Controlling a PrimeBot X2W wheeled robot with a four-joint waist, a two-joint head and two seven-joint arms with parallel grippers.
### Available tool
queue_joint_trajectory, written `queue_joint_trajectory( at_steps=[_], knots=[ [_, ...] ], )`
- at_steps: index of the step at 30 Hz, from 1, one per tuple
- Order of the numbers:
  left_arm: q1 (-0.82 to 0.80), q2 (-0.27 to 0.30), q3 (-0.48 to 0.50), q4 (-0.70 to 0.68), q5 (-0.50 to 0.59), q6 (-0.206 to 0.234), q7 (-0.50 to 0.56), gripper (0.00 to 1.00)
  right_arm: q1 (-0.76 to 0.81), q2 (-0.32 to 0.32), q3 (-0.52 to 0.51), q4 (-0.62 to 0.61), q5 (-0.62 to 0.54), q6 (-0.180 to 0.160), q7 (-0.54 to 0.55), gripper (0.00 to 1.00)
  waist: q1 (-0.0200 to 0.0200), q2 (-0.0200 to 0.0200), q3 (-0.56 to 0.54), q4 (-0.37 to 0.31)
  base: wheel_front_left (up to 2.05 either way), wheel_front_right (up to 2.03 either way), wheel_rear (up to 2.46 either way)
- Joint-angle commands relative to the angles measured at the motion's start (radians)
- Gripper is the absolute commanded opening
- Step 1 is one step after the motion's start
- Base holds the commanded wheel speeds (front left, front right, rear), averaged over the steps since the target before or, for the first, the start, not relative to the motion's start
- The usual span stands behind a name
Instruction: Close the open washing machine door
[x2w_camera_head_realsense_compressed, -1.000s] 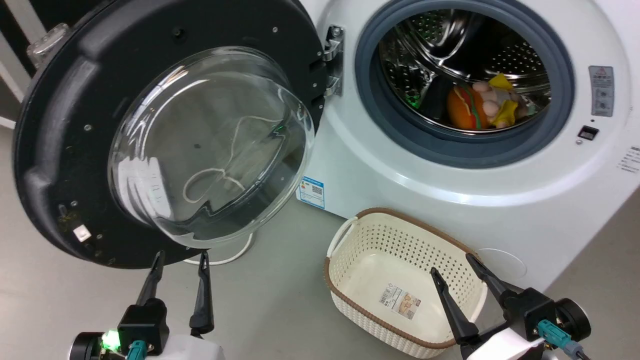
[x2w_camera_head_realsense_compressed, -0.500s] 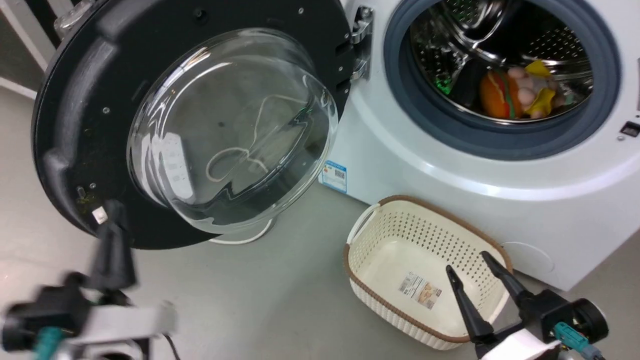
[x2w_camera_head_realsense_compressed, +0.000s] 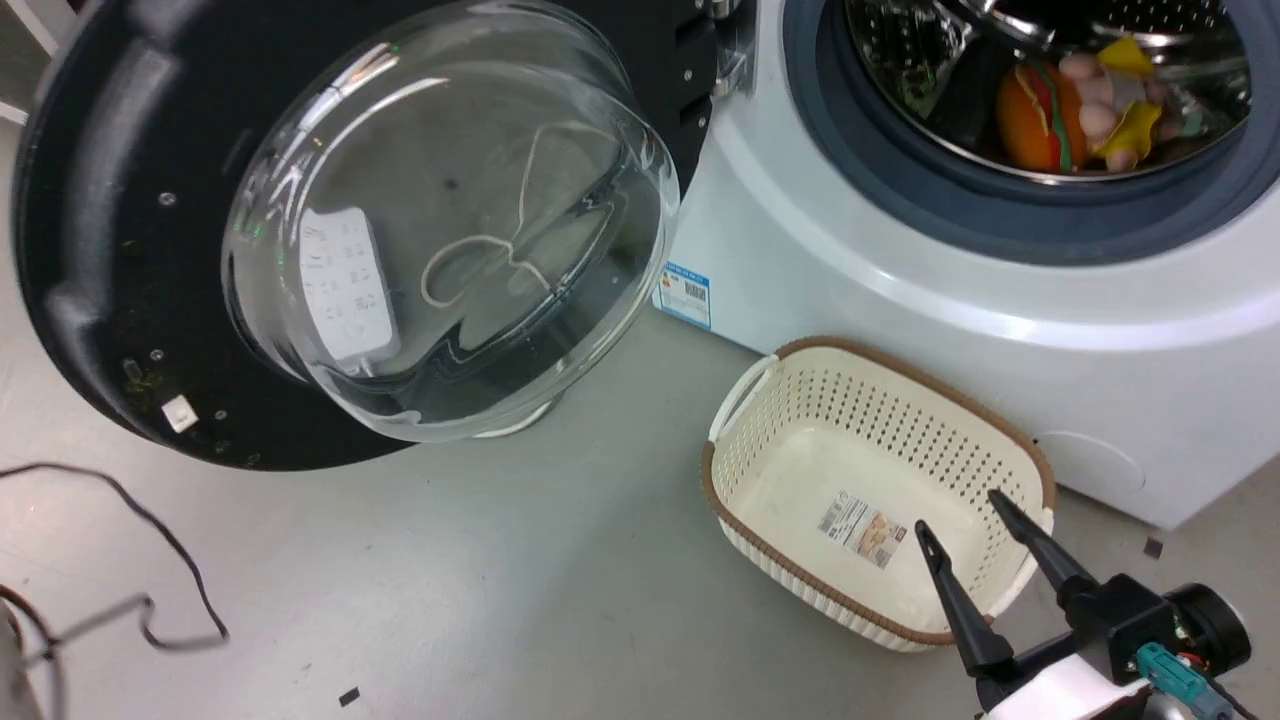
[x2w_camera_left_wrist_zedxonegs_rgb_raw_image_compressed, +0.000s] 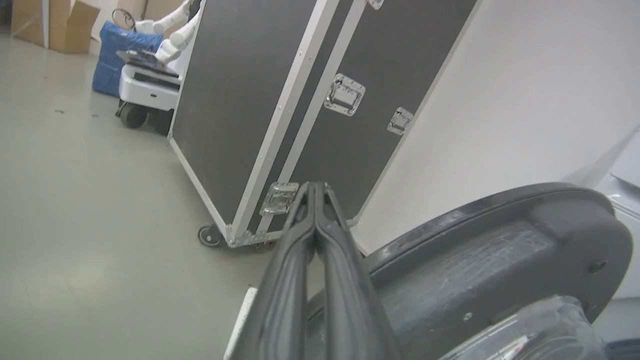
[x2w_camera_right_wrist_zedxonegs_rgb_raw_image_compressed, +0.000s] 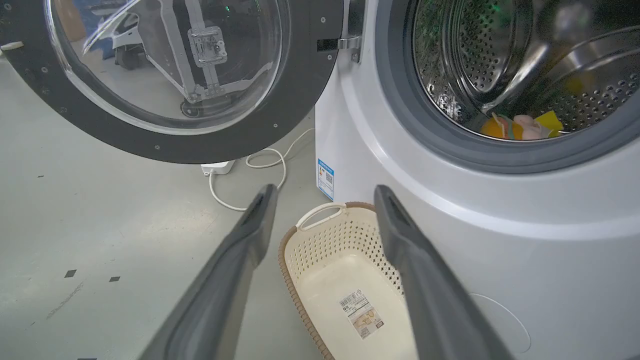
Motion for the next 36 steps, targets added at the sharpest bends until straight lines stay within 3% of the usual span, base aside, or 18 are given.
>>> queue_joint_trajectory(
  at_steps=[1, 2, 11, 16, 21, 30, 36],
  knots=[
    [-0.068, 0.024, 0.033, 0.081, -0.088, 0.017, 0.081, 0.0, -0.018, -0.016, 0.006, -0.007, 0.01, 0.001, -0.011, 1.0, -0.0001, 0.0, 0.019, -0.004, 0.0, 0.0, 0.0],
    [-0.068, 0.024, 0.033, 0.081, -0.088, 0.017, 0.081, 0.0, -0.018, -0.016, 0.006, -0.007, 0.01, 0.001, -0.011, 1.0, -0.0001, 0.0, 0.019, -0.004, 0.0, 0.0, 0.0],
    [-0.245, 0.052, 0.172, 0.337, -0.479, 0.099, 0.463, 0.0, -0.035, -0.037, 0.028, -0.004, 0.019, 0.001, -0.023, 1.0, -0.0001, 0.0, 0.059, -0.011, 0.0, 0.0, 0.0],
    [-0.256, 0.045, 0.182, 0.352, -0.637, 0.045, 0.671, 0.0, -0.04, -0.051, 0.034, 0.003, 0.025, 0.001, -0.033, 1.0, -0.0001, 0.0, 0.072, -0.009, 0.0, 0.0, 0.0],
    [-0.182, 0.008, 0.149, 0.282, -0.696, 0.015, 0.808, 0.0, -0.042, -0.05, 0.029, 0.012, 0.027, 0.001, -0.037, 1.0, -0.0001, 0.0, 0.065, -0.016, 0.0, 0.0, 0.0],
    [0.032, -0.087, 0.118, 0.064, -0.809, 0.038, 1.038, 0.0, -0.035, -0.016, 0.007, 0.039, 0.024, 0.001, -0.046, 1.0, -0.0001, 0.0, 0.003, -0.038, 0.0, 0.0, 0.0],
    [0.159, -0.187, 0.06, -0.096, -0.821, 0.043, 1.074, 0.0, -0.029, 0.005, -0.019, 0.055, 0.017, 0.001, -0.053, 1.0, -0.0001, 0.0, -0.038, -0.056, 0.0, 0.0, 0.0]
  ],
)
